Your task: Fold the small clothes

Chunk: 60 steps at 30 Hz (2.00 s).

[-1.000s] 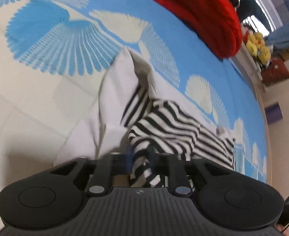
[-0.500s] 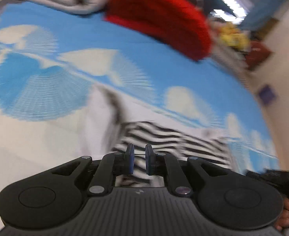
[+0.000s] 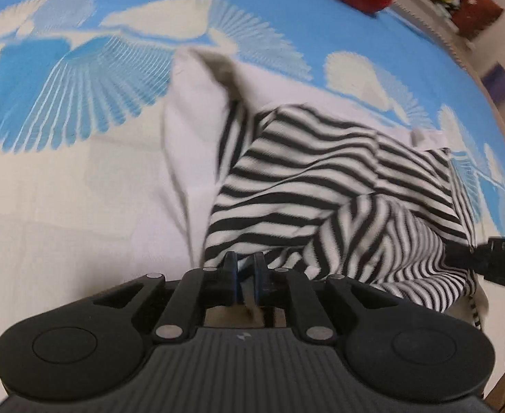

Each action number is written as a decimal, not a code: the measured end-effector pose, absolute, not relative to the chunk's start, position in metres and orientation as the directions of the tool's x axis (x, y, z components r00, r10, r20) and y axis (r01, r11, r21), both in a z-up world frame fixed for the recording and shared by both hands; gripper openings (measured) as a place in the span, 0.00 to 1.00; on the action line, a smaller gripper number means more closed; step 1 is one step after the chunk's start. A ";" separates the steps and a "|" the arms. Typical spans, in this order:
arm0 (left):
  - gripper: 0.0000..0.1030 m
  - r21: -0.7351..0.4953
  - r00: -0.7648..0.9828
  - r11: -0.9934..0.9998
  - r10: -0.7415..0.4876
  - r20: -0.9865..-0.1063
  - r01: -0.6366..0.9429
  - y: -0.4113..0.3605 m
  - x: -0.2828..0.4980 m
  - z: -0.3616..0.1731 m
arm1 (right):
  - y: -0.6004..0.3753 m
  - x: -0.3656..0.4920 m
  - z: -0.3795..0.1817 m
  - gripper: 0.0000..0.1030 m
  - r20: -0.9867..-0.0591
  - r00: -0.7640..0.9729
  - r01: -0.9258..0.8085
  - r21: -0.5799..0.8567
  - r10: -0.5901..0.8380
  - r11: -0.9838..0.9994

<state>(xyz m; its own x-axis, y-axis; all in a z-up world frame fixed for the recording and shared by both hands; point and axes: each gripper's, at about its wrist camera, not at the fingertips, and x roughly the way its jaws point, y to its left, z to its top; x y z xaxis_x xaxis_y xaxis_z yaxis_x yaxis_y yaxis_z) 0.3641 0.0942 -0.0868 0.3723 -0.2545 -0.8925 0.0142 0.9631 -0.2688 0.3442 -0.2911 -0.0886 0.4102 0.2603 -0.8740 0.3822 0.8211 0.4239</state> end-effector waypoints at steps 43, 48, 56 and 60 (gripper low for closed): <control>0.65 -0.117 0.356 0.972 -0.039 -0.934 -0.201 0.131 0.084 -0.083 | -0.350 0.055 -0.094 0.48 -0.891 0.416 0.427 0.368 0.182 0.826; 0.24 -0.116 0.408 0.974 -0.027 -0.913 -0.197 0.120 0.076 -0.081 | -0.336 0.056 -0.097 0.48 -0.904 0.400 0.369 0.312 0.153 0.875; 0.09 -0.170 0.487 0.959 -0.039 -0.872 -0.228 0.127 0.072 -0.062 | -0.332 0.052 -0.082 0.06 -0.876 0.471 0.362 0.301 0.105 0.882; 0.11 -0.190 0.469 0.956 -0.064 -0.881 -0.226 0.132 0.077 -0.064 | -0.337 0.044 -0.069 0.06 -0.860 0.507 0.400 0.297 0.061 0.867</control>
